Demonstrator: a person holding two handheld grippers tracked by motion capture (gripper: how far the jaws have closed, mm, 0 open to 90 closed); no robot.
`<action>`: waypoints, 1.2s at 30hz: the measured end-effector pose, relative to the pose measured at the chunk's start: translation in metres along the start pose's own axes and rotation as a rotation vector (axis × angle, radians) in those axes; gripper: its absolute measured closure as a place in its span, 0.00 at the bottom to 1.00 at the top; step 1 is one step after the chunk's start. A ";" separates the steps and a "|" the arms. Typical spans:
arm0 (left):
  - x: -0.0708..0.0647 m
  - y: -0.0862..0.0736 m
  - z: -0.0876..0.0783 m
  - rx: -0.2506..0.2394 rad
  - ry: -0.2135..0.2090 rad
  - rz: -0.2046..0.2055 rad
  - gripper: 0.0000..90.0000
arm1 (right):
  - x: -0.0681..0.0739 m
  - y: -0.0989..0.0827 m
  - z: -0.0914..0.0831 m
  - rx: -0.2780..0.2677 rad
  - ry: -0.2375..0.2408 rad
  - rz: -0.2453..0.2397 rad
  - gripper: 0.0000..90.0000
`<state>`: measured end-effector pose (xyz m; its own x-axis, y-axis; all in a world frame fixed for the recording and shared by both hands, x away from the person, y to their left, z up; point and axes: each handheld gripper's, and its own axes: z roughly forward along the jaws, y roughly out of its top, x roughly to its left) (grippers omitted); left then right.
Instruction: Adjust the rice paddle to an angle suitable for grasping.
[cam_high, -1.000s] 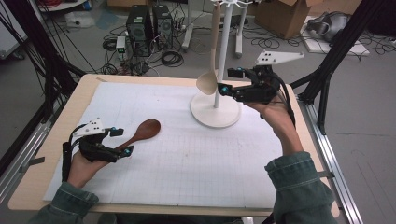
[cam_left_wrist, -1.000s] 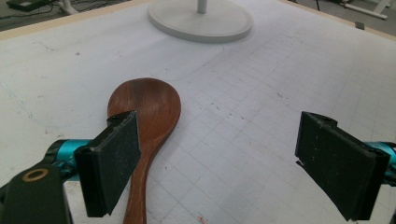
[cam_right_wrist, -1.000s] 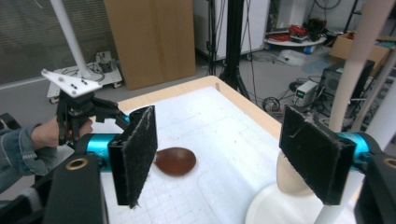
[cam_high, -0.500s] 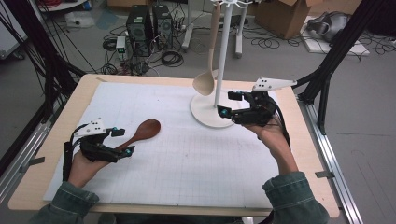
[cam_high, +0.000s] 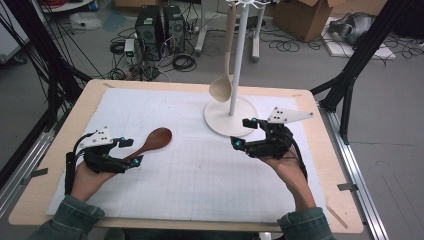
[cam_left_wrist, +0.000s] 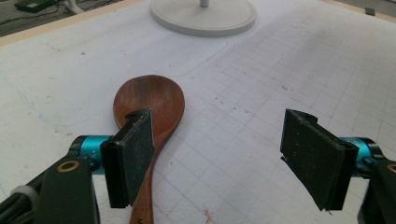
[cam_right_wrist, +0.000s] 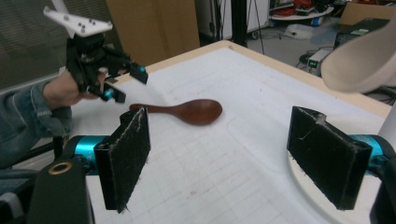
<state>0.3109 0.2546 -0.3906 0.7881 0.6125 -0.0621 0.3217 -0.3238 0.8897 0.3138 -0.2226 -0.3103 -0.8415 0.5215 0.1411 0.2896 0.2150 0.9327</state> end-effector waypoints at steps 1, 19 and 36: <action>0.001 0.001 -0.001 0.003 0.002 0.005 0.30 | 0.001 -0.003 -0.002 0.001 -0.002 -0.002 0.23; 0.031 0.001 -0.003 0.136 0.033 0.037 0.49 | 0.005 -0.034 -0.015 0.029 -0.049 -0.007 0.23; 0.040 -0.010 0.027 0.283 0.028 0.025 0.69 | 0.009 -0.046 -0.026 0.002 -0.083 -0.018 0.23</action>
<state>0.3533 0.2630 -0.4138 0.7841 0.6201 -0.0261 0.4394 -0.5249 0.7290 0.2808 -0.2489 -0.3430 -0.8058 0.5844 0.0957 0.2756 0.2270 0.9341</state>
